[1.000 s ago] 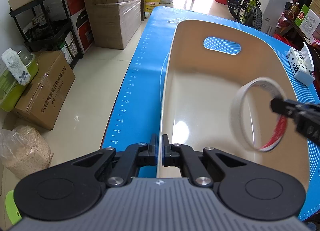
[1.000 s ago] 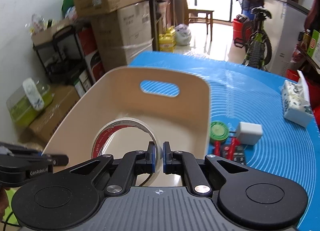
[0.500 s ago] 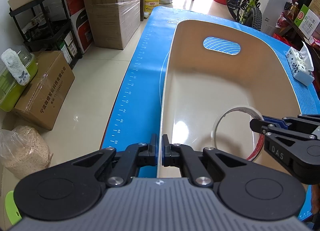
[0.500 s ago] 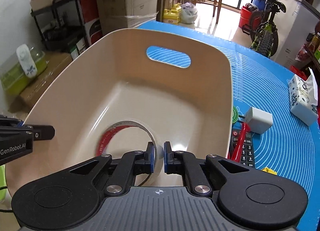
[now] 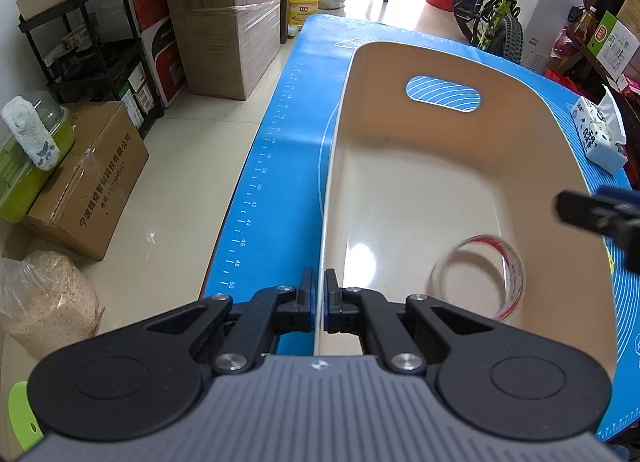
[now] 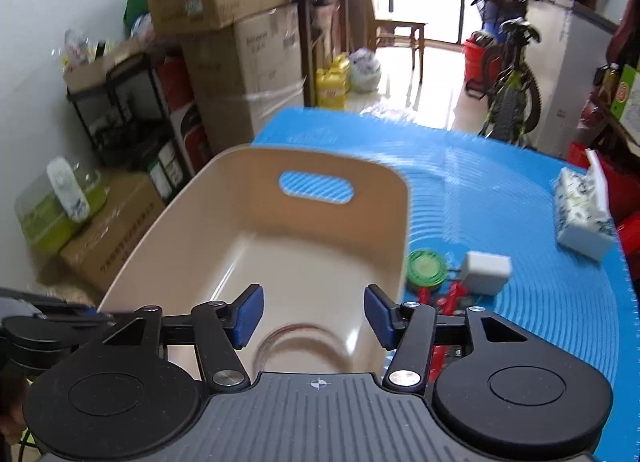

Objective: Organize rigid objects
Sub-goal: 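Carry the tape roll into the beige bin and release it, then reach the right tool to the white USB charger and grasp it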

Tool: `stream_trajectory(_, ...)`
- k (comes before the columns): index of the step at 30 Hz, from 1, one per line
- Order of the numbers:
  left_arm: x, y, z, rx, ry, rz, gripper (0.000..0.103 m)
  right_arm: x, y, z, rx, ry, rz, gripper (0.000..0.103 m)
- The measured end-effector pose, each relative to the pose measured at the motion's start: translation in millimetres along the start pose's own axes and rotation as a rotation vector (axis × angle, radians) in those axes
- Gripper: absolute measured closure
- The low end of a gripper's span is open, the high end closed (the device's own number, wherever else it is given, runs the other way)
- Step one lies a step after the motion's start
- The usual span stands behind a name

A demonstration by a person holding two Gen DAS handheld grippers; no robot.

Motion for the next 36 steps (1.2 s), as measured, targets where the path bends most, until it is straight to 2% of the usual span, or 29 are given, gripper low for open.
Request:
stream_trajectory(5,-0.2,0.2,0.2,0.004,-0.001,-0.001,0.098,-24.3,2.0,-24.9,0.078,0.017,-0.056,0.036)
stream_trajectory(13,-0.1,0.0,2.8,0.002,0.002,-0.001,0.098,-45.0,16.4,-65.7,0.123,0.08,-0.086,0.034)
stream_trajectory(17,0.0,0.2,1.8,0.002,0.002,-0.001,0.098,-40.5,32.7,-84.7,0.14,0.116,-0.045,0.034)
stream_trajectory(21,0.0,0.2,1.9,0.002,0.002,-0.002,0.098,-30.2,52.6,-95.0,0.134,0.11,0.006,0.034)
stream_trajectory(30,0.0,0.1,1.5,0.002,0.002,-0.001,0.098,-5.9,91.0,-97.1,0.068,0.091,0.145,0.033)
stream_trajectory(36,0.1,0.1,1.6,0.002,0.002,-0.002,0.098,4.2,99.8,-89.3,-0.013,0.087,0.195,0.033)
Point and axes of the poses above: each gripper's, at about its wrist camera, not at the fingertips, and x roughly the way its jaws point, z to its left, y to its underside, the point moved 2 cm from there along x, roughly the way its jaws point, and after that the axes turned 1 degree about -y, right-handed, at the moved point
